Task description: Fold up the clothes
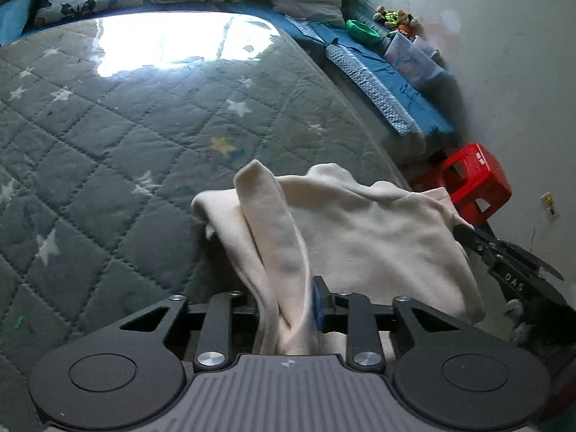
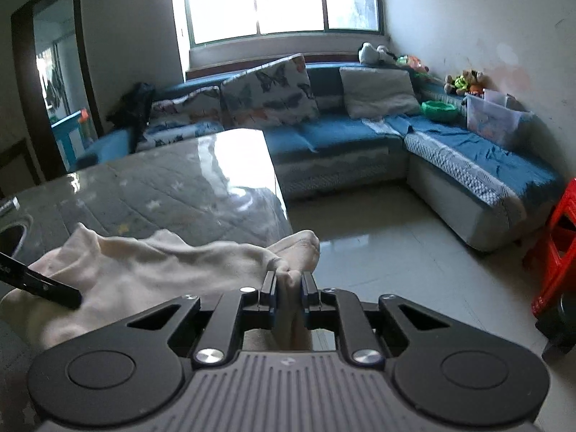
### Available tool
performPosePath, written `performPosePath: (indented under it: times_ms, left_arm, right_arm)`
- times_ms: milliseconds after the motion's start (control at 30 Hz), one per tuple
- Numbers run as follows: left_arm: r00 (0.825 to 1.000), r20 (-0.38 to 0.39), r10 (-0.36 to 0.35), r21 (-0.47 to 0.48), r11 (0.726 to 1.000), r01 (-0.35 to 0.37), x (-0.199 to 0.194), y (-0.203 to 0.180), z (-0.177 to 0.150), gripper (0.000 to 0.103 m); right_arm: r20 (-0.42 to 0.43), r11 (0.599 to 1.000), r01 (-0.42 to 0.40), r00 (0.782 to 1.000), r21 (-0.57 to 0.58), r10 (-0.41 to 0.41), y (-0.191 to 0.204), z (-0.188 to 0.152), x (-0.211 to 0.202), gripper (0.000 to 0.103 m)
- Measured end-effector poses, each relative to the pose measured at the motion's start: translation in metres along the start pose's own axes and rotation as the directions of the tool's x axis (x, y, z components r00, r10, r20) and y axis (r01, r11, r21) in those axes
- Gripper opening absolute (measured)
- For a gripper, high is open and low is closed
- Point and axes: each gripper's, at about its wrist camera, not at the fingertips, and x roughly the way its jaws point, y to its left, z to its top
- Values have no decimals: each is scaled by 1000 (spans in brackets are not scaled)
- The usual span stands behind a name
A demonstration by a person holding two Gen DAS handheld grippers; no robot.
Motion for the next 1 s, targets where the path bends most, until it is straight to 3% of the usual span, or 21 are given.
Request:
performPosePath:
  times_ms: [67, 200, 433, 700, 733, 800, 1000]
  left_arm:
    - [999, 24, 32, 2, 999, -32, -7, 1, 4, 51]
    - [994, 76, 75, 11, 997, -76, -15, 2, 16, 54]
    - [991, 80, 111, 11, 994, -112, 2, 4, 30, 54]
    - [986, 90, 139, 29, 989, -142, 9, 4, 35, 58]
    - [986, 92, 141, 32, 989, -145, 10, 3, 35, 58]
    - [985, 95, 147, 36, 988, -151, 11, 3, 36, 58]
    - [976, 114, 186, 92, 976, -197, 15, -6, 36, 66]
  right_arm:
    - [14, 999, 31, 999, -8, -31, 0, 1, 0, 19]
    - [36, 1000, 8, 999, -12, -7, 5, 8, 0, 19]
    - [-8, 997, -74, 997, -37, 74, 22, 6, 26, 20]
    - [-40, 997, -48, 998, -67, 46, 32, 7, 51, 22]
    - [-34, 996, -49, 998, -71, 46, 33, 8, 50, 23]
    - [-21, 995, -51, 999, -82, 50, 36, 10, 48, 38]
    - [-41, 993, -37, 999, -109, 32, 42, 10, 59, 43]
